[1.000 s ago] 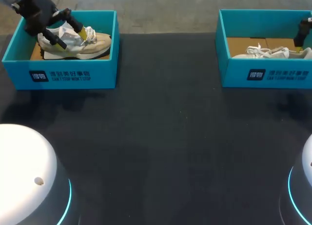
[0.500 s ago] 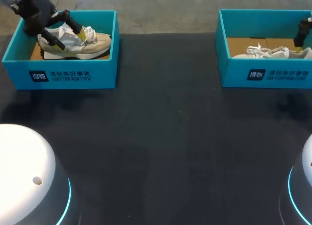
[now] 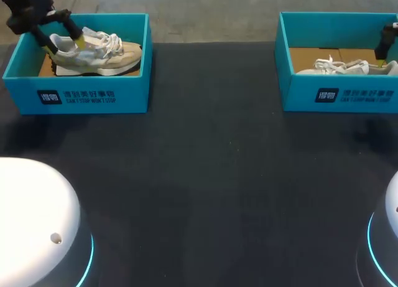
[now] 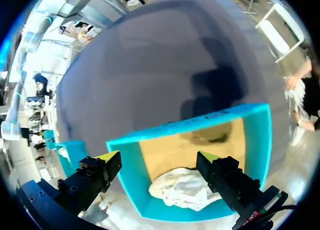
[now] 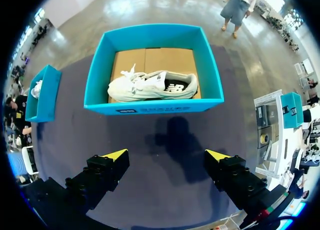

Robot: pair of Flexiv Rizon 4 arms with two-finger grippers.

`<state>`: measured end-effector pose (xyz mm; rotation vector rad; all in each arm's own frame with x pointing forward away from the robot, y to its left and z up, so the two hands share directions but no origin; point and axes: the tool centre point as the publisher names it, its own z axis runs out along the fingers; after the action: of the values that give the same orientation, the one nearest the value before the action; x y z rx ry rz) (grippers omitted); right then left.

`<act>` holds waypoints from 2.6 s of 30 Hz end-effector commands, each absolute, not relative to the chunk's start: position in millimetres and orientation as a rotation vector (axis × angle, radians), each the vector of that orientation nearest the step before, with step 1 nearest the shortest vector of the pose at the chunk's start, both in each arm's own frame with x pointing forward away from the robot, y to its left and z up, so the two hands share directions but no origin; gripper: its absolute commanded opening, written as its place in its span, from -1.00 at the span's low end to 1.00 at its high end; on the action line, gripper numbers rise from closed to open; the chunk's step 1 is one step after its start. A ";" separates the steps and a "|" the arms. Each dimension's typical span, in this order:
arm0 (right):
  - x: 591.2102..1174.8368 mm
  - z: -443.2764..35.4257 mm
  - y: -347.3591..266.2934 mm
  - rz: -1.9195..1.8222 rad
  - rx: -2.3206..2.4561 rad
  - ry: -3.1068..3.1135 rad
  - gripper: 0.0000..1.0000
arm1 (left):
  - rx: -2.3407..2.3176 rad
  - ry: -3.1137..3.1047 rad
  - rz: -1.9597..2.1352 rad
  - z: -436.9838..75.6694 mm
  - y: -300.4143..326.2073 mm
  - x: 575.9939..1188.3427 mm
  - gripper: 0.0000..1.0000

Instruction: Take the shoe out of the shoebox, open the shoe tongue, remove and reinsert the insole, then place the shoe into the shoebox

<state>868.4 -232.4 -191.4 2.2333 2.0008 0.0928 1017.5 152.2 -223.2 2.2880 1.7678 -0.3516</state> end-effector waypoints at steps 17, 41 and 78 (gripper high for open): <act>867.6 -191.7 -232.0 0.094 2.233 1.999 1.00 | 2.455 1.999 -0.218 -262.2 186.7 1094.4 1.00; 867.6 -191.7 -232.0 0.094 2.233 1.999 1.00 | 2.303 2.198 0.090 -276.6 219.9 1124.5 1.00; 867.6 -191.7 -232.0 0.094 2.233 1.999 1.00 | 2.166 2.341 0.096 -308.4 273.0 1187.1 0.76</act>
<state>868.4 -232.4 -191.4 2.2333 2.0006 0.0930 1176.4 269.2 -305.8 2.1469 2.3330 0.1501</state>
